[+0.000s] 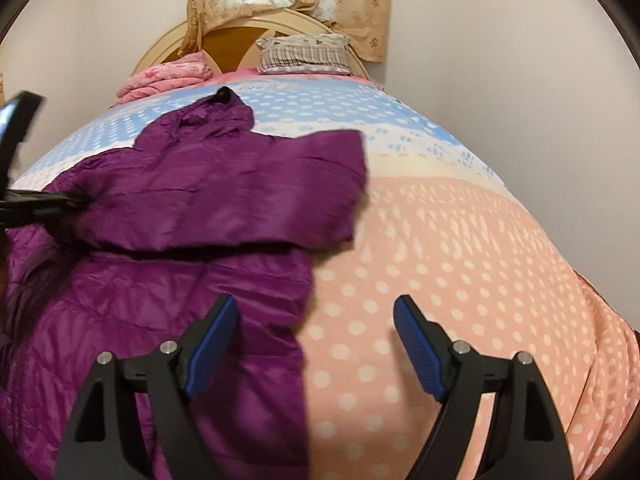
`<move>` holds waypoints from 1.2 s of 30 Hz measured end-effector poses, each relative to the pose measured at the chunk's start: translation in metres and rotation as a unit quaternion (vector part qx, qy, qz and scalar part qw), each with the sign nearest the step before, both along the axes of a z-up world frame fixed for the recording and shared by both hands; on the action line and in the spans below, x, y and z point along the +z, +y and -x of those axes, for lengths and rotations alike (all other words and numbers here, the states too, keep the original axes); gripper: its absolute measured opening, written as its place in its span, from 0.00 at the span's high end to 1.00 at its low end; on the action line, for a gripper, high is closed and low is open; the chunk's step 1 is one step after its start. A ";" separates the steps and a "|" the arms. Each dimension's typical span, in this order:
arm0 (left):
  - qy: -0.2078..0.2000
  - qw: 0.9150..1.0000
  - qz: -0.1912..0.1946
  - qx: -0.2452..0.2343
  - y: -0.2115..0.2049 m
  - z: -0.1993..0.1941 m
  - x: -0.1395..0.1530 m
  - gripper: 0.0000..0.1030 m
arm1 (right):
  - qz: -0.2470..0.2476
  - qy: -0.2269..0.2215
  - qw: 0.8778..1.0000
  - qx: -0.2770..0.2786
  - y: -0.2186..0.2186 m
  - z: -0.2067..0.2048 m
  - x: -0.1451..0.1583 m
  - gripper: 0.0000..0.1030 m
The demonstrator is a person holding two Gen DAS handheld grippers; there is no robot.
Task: Fold large clothes
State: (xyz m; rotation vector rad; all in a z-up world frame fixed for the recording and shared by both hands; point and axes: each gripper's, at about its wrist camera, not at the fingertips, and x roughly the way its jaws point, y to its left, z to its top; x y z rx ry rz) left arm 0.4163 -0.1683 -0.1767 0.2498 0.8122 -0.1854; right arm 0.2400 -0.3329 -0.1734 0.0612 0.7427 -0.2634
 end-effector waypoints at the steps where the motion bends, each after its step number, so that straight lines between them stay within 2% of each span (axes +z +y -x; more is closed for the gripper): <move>1: -0.017 1.000 -0.004 0.003 0.008 0.004 0.007 0.88 | -0.004 -0.001 1.000 -0.006 -0.006 -0.002 0.001 0.20; 4: -0.048 0.999 -0.026 0.002 0.022 0.012 0.015 0.88 | -0.017 0.001 1.000 -0.015 -0.018 -0.009 0.007 0.20; 6: -0.066 0.996 -0.054 0.007 0.023 0.014 0.011 0.88 | -0.034 0.006 0.999 -0.013 -0.023 -0.019 0.011 0.45; 7: -0.067 0.996 -0.057 0.009 0.024 0.014 0.008 0.88 | -0.040 0.008 0.999 -0.013 -0.024 -0.025 0.013 0.62; 8: -0.061 0.996 -0.059 0.011 0.024 0.012 0.003 0.87 | -0.045 0.005 0.999 -0.011 -0.024 -0.031 0.017 0.65; 10: -0.044 0.997 -0.065 0.017 0.022 0.006 -0.010 0.83 | -0.052 -0.007 0.999 0.000 -0.020 -0.049 0.026 0.66; 13: -0.038 0.995 -0.081 0.035 0.017 -0.001 -0.023 0.71 | -0.057 -0.028 0.998 0.018 -0.013 -0.070 0.033 0.66; 15: -0.042 0.995 -0.081 0.047 0.020 -0.001 -0.028 0.59 | -0.044 -0.023 0.998 0.026 -0.009 -0.085 0.028 0.66; 16: -0.042 0.994 -0.082 0.058 0.023 -0.003 -0.031 0.47 | -0.051 -0.013 0.998 0.034 -0.008 -0.094 0.022 0.66; 18: -0.041 0.994 -0.073 0.071 0.030 -0.008 -0.035 0.34 | -0.054 0.006 0.998 0.038 -0.007 -0.106 0.007 0.66; 21: -0.019 0.996 -0.044 0.079 0.042 -0.017 -0.040 0.28 | -0.055 0.038 0.997 0.034 -0.006 -0.111 -0.021 0.66; 23: -0.008 0.996 -0.030 0.087 0.047 -0.020 -0.046 0.23 | -0.055 0.039 0.997 0.034 -0.007 -0.111 -0.024 0.66; 29: -0.012 0.995 -0.034 0.094 0.045 -0.019 -0.049 0.19 | -0.027 0.057 0.997 0.035 -0.001 -0.115 -0.027 0.66; 32: -0.011 0.995 -0.033 0.093 0.045 -0.019 -0.049 0.19 | -0.004 0.065 0.998 0.023 0.004 -0.111 -0.014 0.66; 34: -0.009 0.995 -0.028 0.093 0.046 -0.020 -0.049 0.19 | -0.012 0.043 0.999 0.014 0.012 -0.101 0.005 0.63; 36: -0.008 0.995 -0.029 0.095 0.046 -0.021 -0.050 0.17 | -0.012 0.029 0.999 0.034 0.034 -0.099 0.021 0.60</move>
